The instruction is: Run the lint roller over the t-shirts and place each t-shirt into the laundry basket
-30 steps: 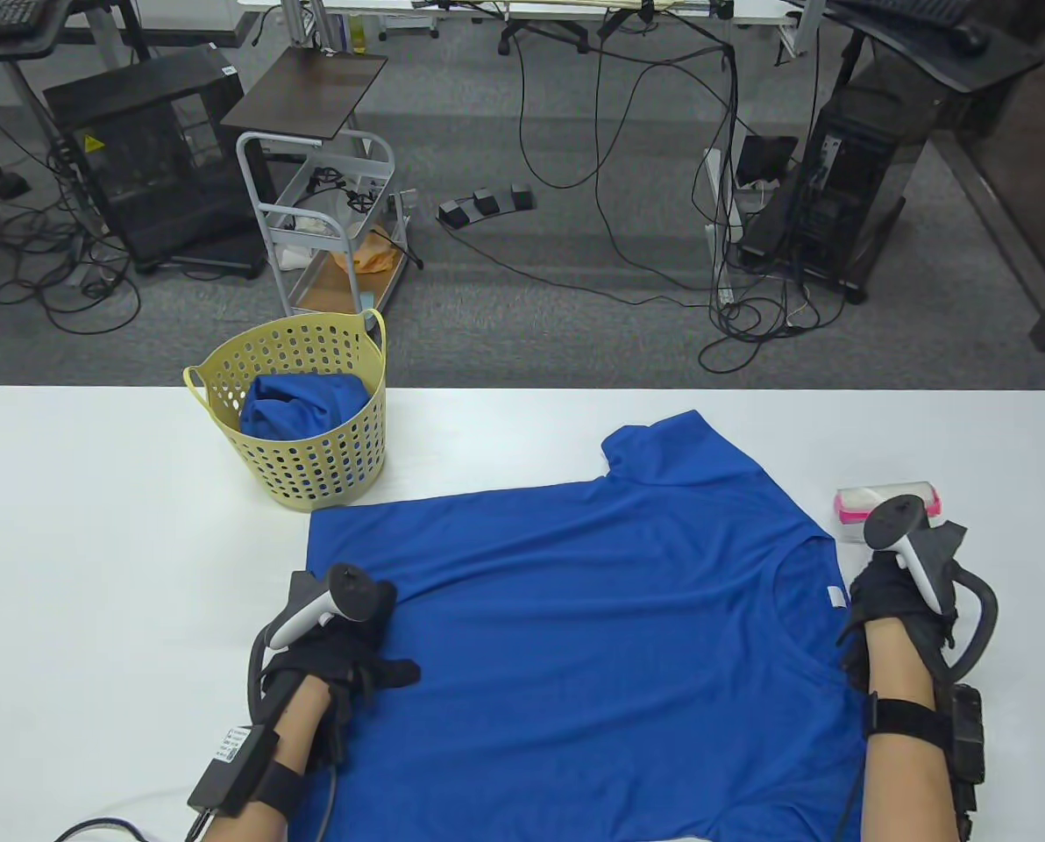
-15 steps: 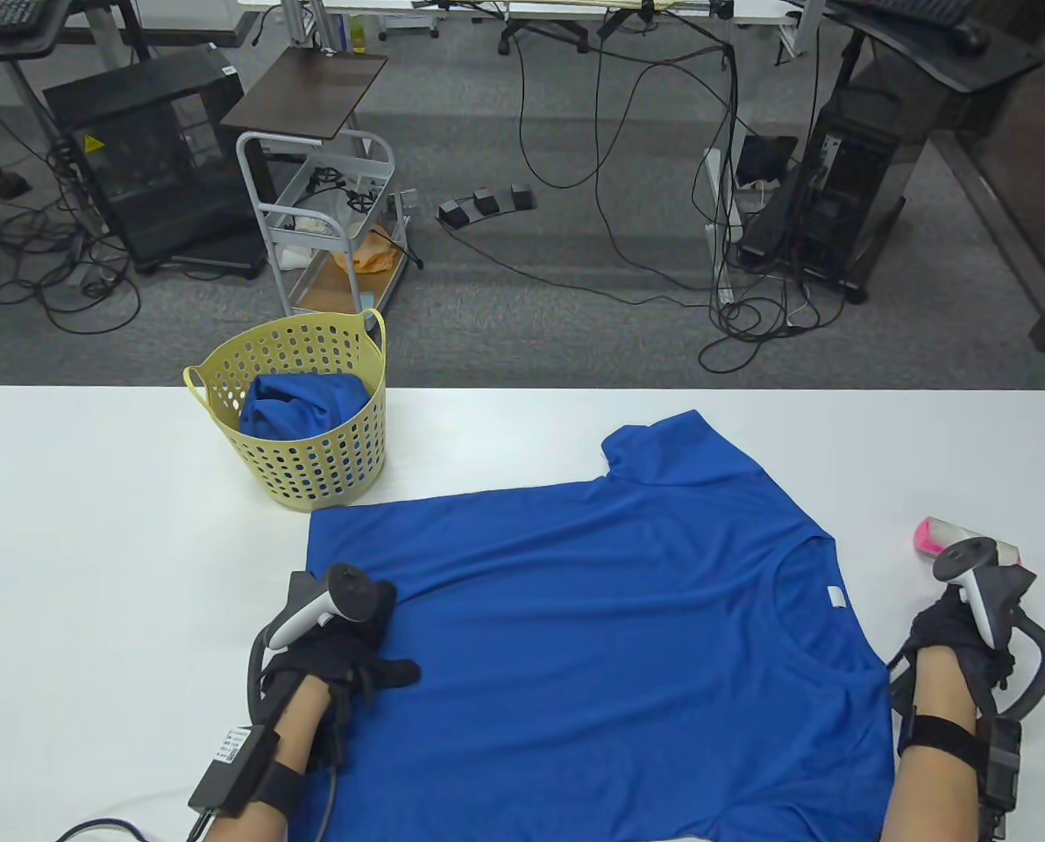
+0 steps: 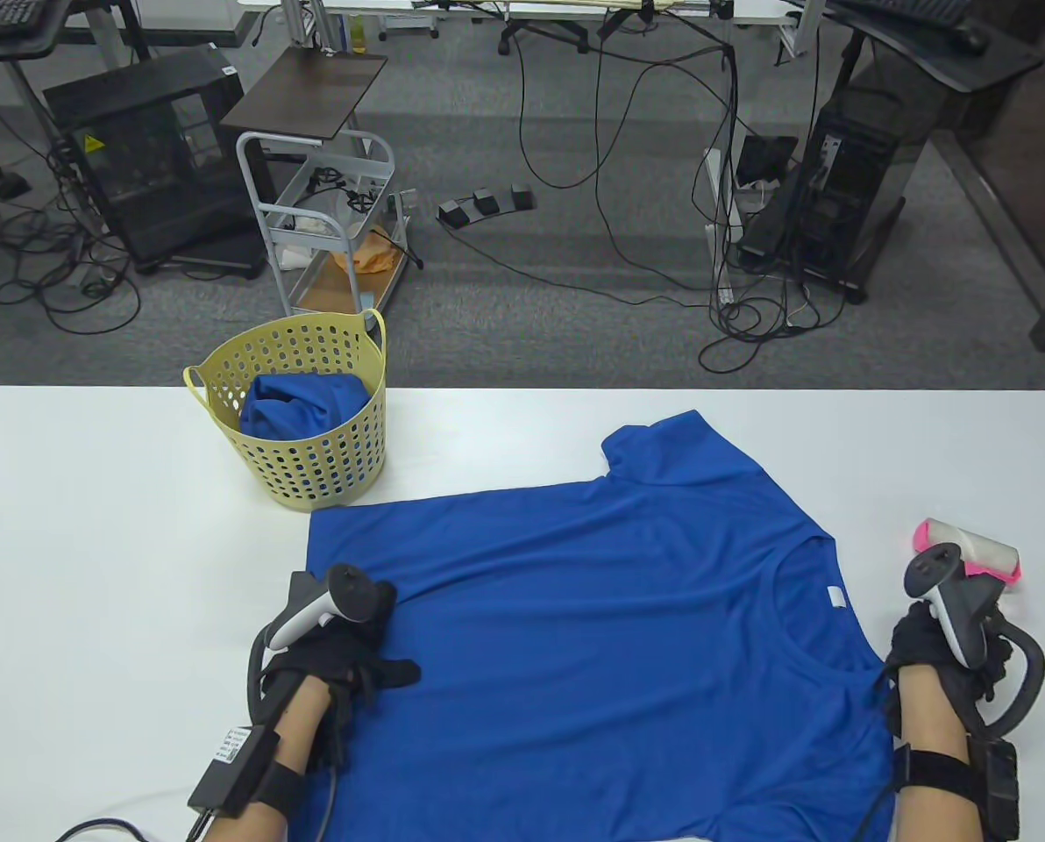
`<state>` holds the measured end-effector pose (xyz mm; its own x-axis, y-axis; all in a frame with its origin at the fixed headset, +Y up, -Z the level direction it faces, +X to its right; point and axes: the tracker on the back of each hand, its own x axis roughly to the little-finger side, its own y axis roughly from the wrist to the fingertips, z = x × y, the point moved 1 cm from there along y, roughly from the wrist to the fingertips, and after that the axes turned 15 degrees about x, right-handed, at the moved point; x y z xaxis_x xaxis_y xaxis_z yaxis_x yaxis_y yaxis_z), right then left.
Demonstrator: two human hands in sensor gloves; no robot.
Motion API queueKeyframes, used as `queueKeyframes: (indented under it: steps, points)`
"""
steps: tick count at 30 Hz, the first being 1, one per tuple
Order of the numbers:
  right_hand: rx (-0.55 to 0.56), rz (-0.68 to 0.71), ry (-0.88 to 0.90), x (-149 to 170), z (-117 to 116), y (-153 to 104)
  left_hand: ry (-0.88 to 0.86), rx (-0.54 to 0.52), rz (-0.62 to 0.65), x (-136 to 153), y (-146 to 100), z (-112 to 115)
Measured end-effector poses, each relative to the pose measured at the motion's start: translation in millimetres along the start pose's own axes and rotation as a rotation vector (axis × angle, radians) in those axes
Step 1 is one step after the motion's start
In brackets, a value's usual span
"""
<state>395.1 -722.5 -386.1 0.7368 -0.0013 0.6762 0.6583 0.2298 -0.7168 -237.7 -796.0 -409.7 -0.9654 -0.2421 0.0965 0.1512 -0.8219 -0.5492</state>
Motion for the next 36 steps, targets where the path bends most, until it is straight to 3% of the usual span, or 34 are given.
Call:
queueKeyframes:
  steps: [4, 9, 16, 22, 26, 28, 32, 36]
  points:
    - [0.052, 0.119, 0.071, -25, 21, -19, 0.008, -0.006, 0.001, -1, 0, 0]
    - [0.043, 0.253, 0.136, -61, 32, -28, 0.04, -0.015, -0.011, -3, -2, -3]
    - [-0.093, 0.542, 0.192, -92, 30, -58, 0.06, -0.063, 0.034, -4, -7, -5]
    - [-0.136, 0.765, 0.195, -81, 23, -96, 0.074, -0.234, 0.154, 2, -43, -21]
    - [-0.242, 0.929, 0.17, -75, 19, -113, 0.138, -0.326, 0.305, 2, -74, -18]
    - [-0.276, 0.967, 0.241, -73, 16, -120, 0.164, -0.296, 0.382, -1, -82, -10]
    - [-0.356, 1.04, 0.332, -72, 5, -129, 0.189, -0.076, 0.423, 2, -79, 22]
    - [-0.413, 1.082, 0.288, -65, -4, -139, 0.311, -0.093, 0.381, 9, -78, 44]
